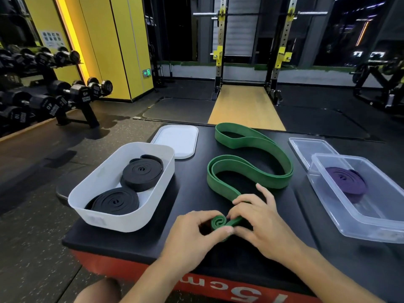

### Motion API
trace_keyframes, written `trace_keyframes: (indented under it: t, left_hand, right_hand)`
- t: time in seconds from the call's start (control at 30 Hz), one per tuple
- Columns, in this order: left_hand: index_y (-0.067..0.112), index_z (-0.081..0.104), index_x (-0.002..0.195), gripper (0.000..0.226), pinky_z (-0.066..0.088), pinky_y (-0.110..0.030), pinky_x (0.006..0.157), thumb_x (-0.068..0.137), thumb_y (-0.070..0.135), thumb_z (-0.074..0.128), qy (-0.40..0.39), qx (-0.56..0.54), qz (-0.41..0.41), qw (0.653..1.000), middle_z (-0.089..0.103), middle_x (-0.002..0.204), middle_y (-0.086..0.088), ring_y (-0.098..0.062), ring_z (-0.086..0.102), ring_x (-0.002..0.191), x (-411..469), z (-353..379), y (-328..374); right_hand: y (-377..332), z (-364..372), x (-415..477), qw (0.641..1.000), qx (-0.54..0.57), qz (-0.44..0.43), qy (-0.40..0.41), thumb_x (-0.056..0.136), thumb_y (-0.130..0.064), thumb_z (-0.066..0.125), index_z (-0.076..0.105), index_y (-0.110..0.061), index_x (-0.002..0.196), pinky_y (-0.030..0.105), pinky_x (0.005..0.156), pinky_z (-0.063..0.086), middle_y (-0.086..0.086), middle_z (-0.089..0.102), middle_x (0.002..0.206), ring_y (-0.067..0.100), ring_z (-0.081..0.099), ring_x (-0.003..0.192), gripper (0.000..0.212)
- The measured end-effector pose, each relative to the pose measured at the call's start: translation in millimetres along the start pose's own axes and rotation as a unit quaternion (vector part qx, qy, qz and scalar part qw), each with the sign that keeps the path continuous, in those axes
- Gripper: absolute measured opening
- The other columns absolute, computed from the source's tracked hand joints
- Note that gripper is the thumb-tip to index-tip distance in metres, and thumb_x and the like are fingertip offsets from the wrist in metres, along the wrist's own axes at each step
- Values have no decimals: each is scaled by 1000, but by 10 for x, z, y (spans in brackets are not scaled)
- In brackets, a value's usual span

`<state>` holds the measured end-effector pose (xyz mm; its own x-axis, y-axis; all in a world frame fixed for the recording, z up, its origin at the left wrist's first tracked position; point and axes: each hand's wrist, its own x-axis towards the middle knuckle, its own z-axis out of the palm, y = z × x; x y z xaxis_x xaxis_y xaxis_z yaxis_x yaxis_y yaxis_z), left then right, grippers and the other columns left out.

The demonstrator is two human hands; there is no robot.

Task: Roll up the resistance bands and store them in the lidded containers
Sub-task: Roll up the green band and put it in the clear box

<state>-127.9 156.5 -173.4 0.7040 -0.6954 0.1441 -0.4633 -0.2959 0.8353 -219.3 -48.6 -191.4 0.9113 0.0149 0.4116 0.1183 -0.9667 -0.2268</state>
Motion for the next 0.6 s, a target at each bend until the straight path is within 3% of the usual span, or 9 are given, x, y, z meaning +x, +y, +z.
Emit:
trace_keyframes:
  t: [0.07,0.17,0.27,0.37,0.47,0.6]
  left_hand:
    - [71,64,91,34,47,-16,85,74,54,88,-12,40,14,999,68,93,27,3,61,96,8,21,-19]
    - [65,66,104,42,43,-17,85,72,52,90,-32,63,23,997,66,92,25,4,59,97,105,9,-84]
    - [61,70,106,40,44,-20,92,75,46,90,-89,44,24,995,69,97,22,2,62,100,202,-67,-137]
    - [48,72,116,45,44,-24,107,78,32,90,-119,-22,15,993,73,111,28,5,64,112,229,-121,-152]
    - [47,53,132,64,42,-32,111,82,25,87,-144,-45,16,988,77,111,15,-2,66,116,232,-153,-142]
    - [57,19,152,95,39,-25,111,88,28,83,-166,-47,0,985,76,112,14,1,62,119,226,-178,-85]
  right_hand:
    - [4,22,-23,1000,3,9,7,91,-60,56,59,-38,101,44,126,0,-28,62,104,-7,45,128,25]
    - [31,-6,-9,999,33,28,16,85,-64,65,59,-39,110,39,127,-2,-28,59,111,-8,46,128,37]
    - [73,-86,101,998,62,25,-3,76,-69,73,57,-41,117,36,127,1,-28,58,113,-7,48,124,52]
    - [50,-128,210,998,55,0,-39,74,-76,68,57,-43,120,35,126,-1,-29,57,111,-8,43,126,57]
    - [-2,-118,209,995,81,5,-60,76,-75,64,43,-47,143,32,125,-5,-34,52,119,-9,37,131,76]
    - [-19,-76,130,997,65,-4,-49,83,-75,59,29,-44,156,39,127,-3,-35,40,128,-8,34,133,85]
